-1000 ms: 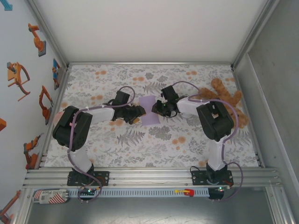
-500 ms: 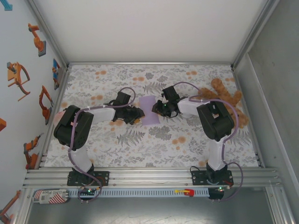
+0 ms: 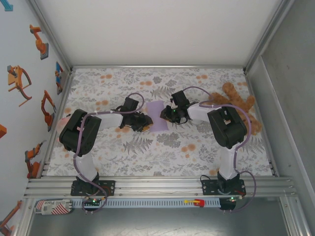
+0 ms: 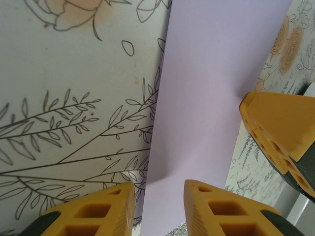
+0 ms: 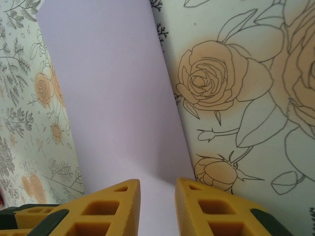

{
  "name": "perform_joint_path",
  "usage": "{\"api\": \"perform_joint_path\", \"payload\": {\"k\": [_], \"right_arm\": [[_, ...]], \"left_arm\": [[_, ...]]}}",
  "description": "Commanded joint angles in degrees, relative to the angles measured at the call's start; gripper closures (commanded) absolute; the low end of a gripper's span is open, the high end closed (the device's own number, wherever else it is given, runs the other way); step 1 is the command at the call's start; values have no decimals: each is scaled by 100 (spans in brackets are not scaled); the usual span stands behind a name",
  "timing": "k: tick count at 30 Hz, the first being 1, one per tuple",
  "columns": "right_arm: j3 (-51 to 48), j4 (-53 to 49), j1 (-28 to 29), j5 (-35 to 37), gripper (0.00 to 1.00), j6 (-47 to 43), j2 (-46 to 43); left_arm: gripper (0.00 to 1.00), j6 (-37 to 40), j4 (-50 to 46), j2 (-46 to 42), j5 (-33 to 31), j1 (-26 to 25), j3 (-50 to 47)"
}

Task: Fold a paper plane with a square sheet of paper (pick it up from the middle)
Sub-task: Third fold the triangle at the center of the table.

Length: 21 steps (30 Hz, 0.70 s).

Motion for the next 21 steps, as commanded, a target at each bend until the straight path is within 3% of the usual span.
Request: {"api": "perform_joint_path", "payload": {"k": [1, 7, 21], "right_arm": [[-194, -236, -56, 219, 75, 108, 269], [-221, -192, -56, 182, 75, 114, 270], [-287, -147, -100, 182, 75, 114, 211]], "left_arm": [[68, 12, 218, 143, 267, -24, 91], [69, 145, 486, 124, 562, 28, 253], [74, 42, 404, 550, 543, 256, 592]]}}
